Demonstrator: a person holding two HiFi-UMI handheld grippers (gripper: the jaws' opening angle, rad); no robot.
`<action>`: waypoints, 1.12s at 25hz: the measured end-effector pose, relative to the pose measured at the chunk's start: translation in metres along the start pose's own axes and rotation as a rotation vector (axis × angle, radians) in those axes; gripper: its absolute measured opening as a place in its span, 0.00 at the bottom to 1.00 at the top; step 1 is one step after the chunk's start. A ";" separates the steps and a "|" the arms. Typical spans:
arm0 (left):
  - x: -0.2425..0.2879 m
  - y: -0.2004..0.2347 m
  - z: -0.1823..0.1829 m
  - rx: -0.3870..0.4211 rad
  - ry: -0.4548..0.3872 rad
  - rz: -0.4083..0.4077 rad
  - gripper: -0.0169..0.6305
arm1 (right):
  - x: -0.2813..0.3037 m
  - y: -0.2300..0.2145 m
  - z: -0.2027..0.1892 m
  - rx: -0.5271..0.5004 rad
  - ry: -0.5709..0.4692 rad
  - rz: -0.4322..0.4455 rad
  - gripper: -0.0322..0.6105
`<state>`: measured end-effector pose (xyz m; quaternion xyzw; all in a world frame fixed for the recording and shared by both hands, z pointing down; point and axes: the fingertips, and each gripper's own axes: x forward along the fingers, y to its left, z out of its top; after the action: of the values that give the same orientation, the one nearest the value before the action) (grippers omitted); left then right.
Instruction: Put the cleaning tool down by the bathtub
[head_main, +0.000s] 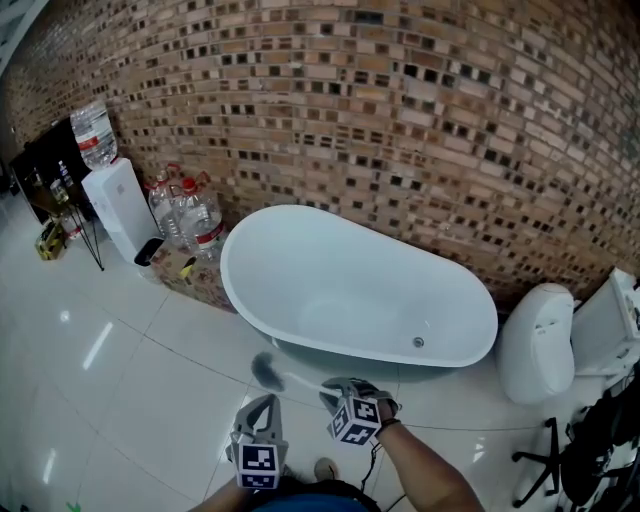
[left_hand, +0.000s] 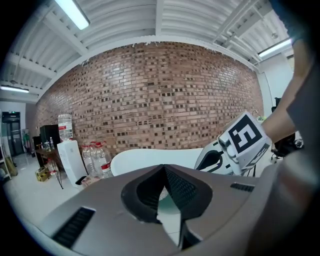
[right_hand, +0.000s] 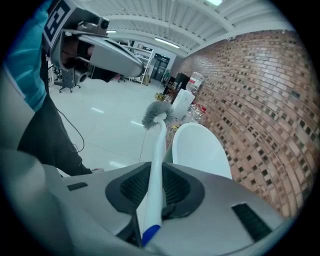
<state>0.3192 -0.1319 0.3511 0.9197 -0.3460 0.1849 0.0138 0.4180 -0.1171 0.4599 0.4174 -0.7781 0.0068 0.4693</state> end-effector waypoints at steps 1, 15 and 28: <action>0.001 0.005 -0.003 -0.005 0.002 -0.011 0.03 | 0.006 0.002 0.001 -0.014 0.019 0.004 0.17; 0.026 0.035 -0.062 0.026 0.133 -0.074 0.03 | 0.094 0.014 -0.038 0.016 0.133 0.061 0.17; 0.164 -0.008 -0.148 -0.023 0.168 -0.074 0.03 | 0.206 0.021 -0.156 0.086 0.163 0.159 0.17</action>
<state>0.3886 -0.2071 0.5473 0.9129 -0.3116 0.2569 0.0599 0.4741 -0.1734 0.7067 0.3722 -0.7670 0.1114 0.5106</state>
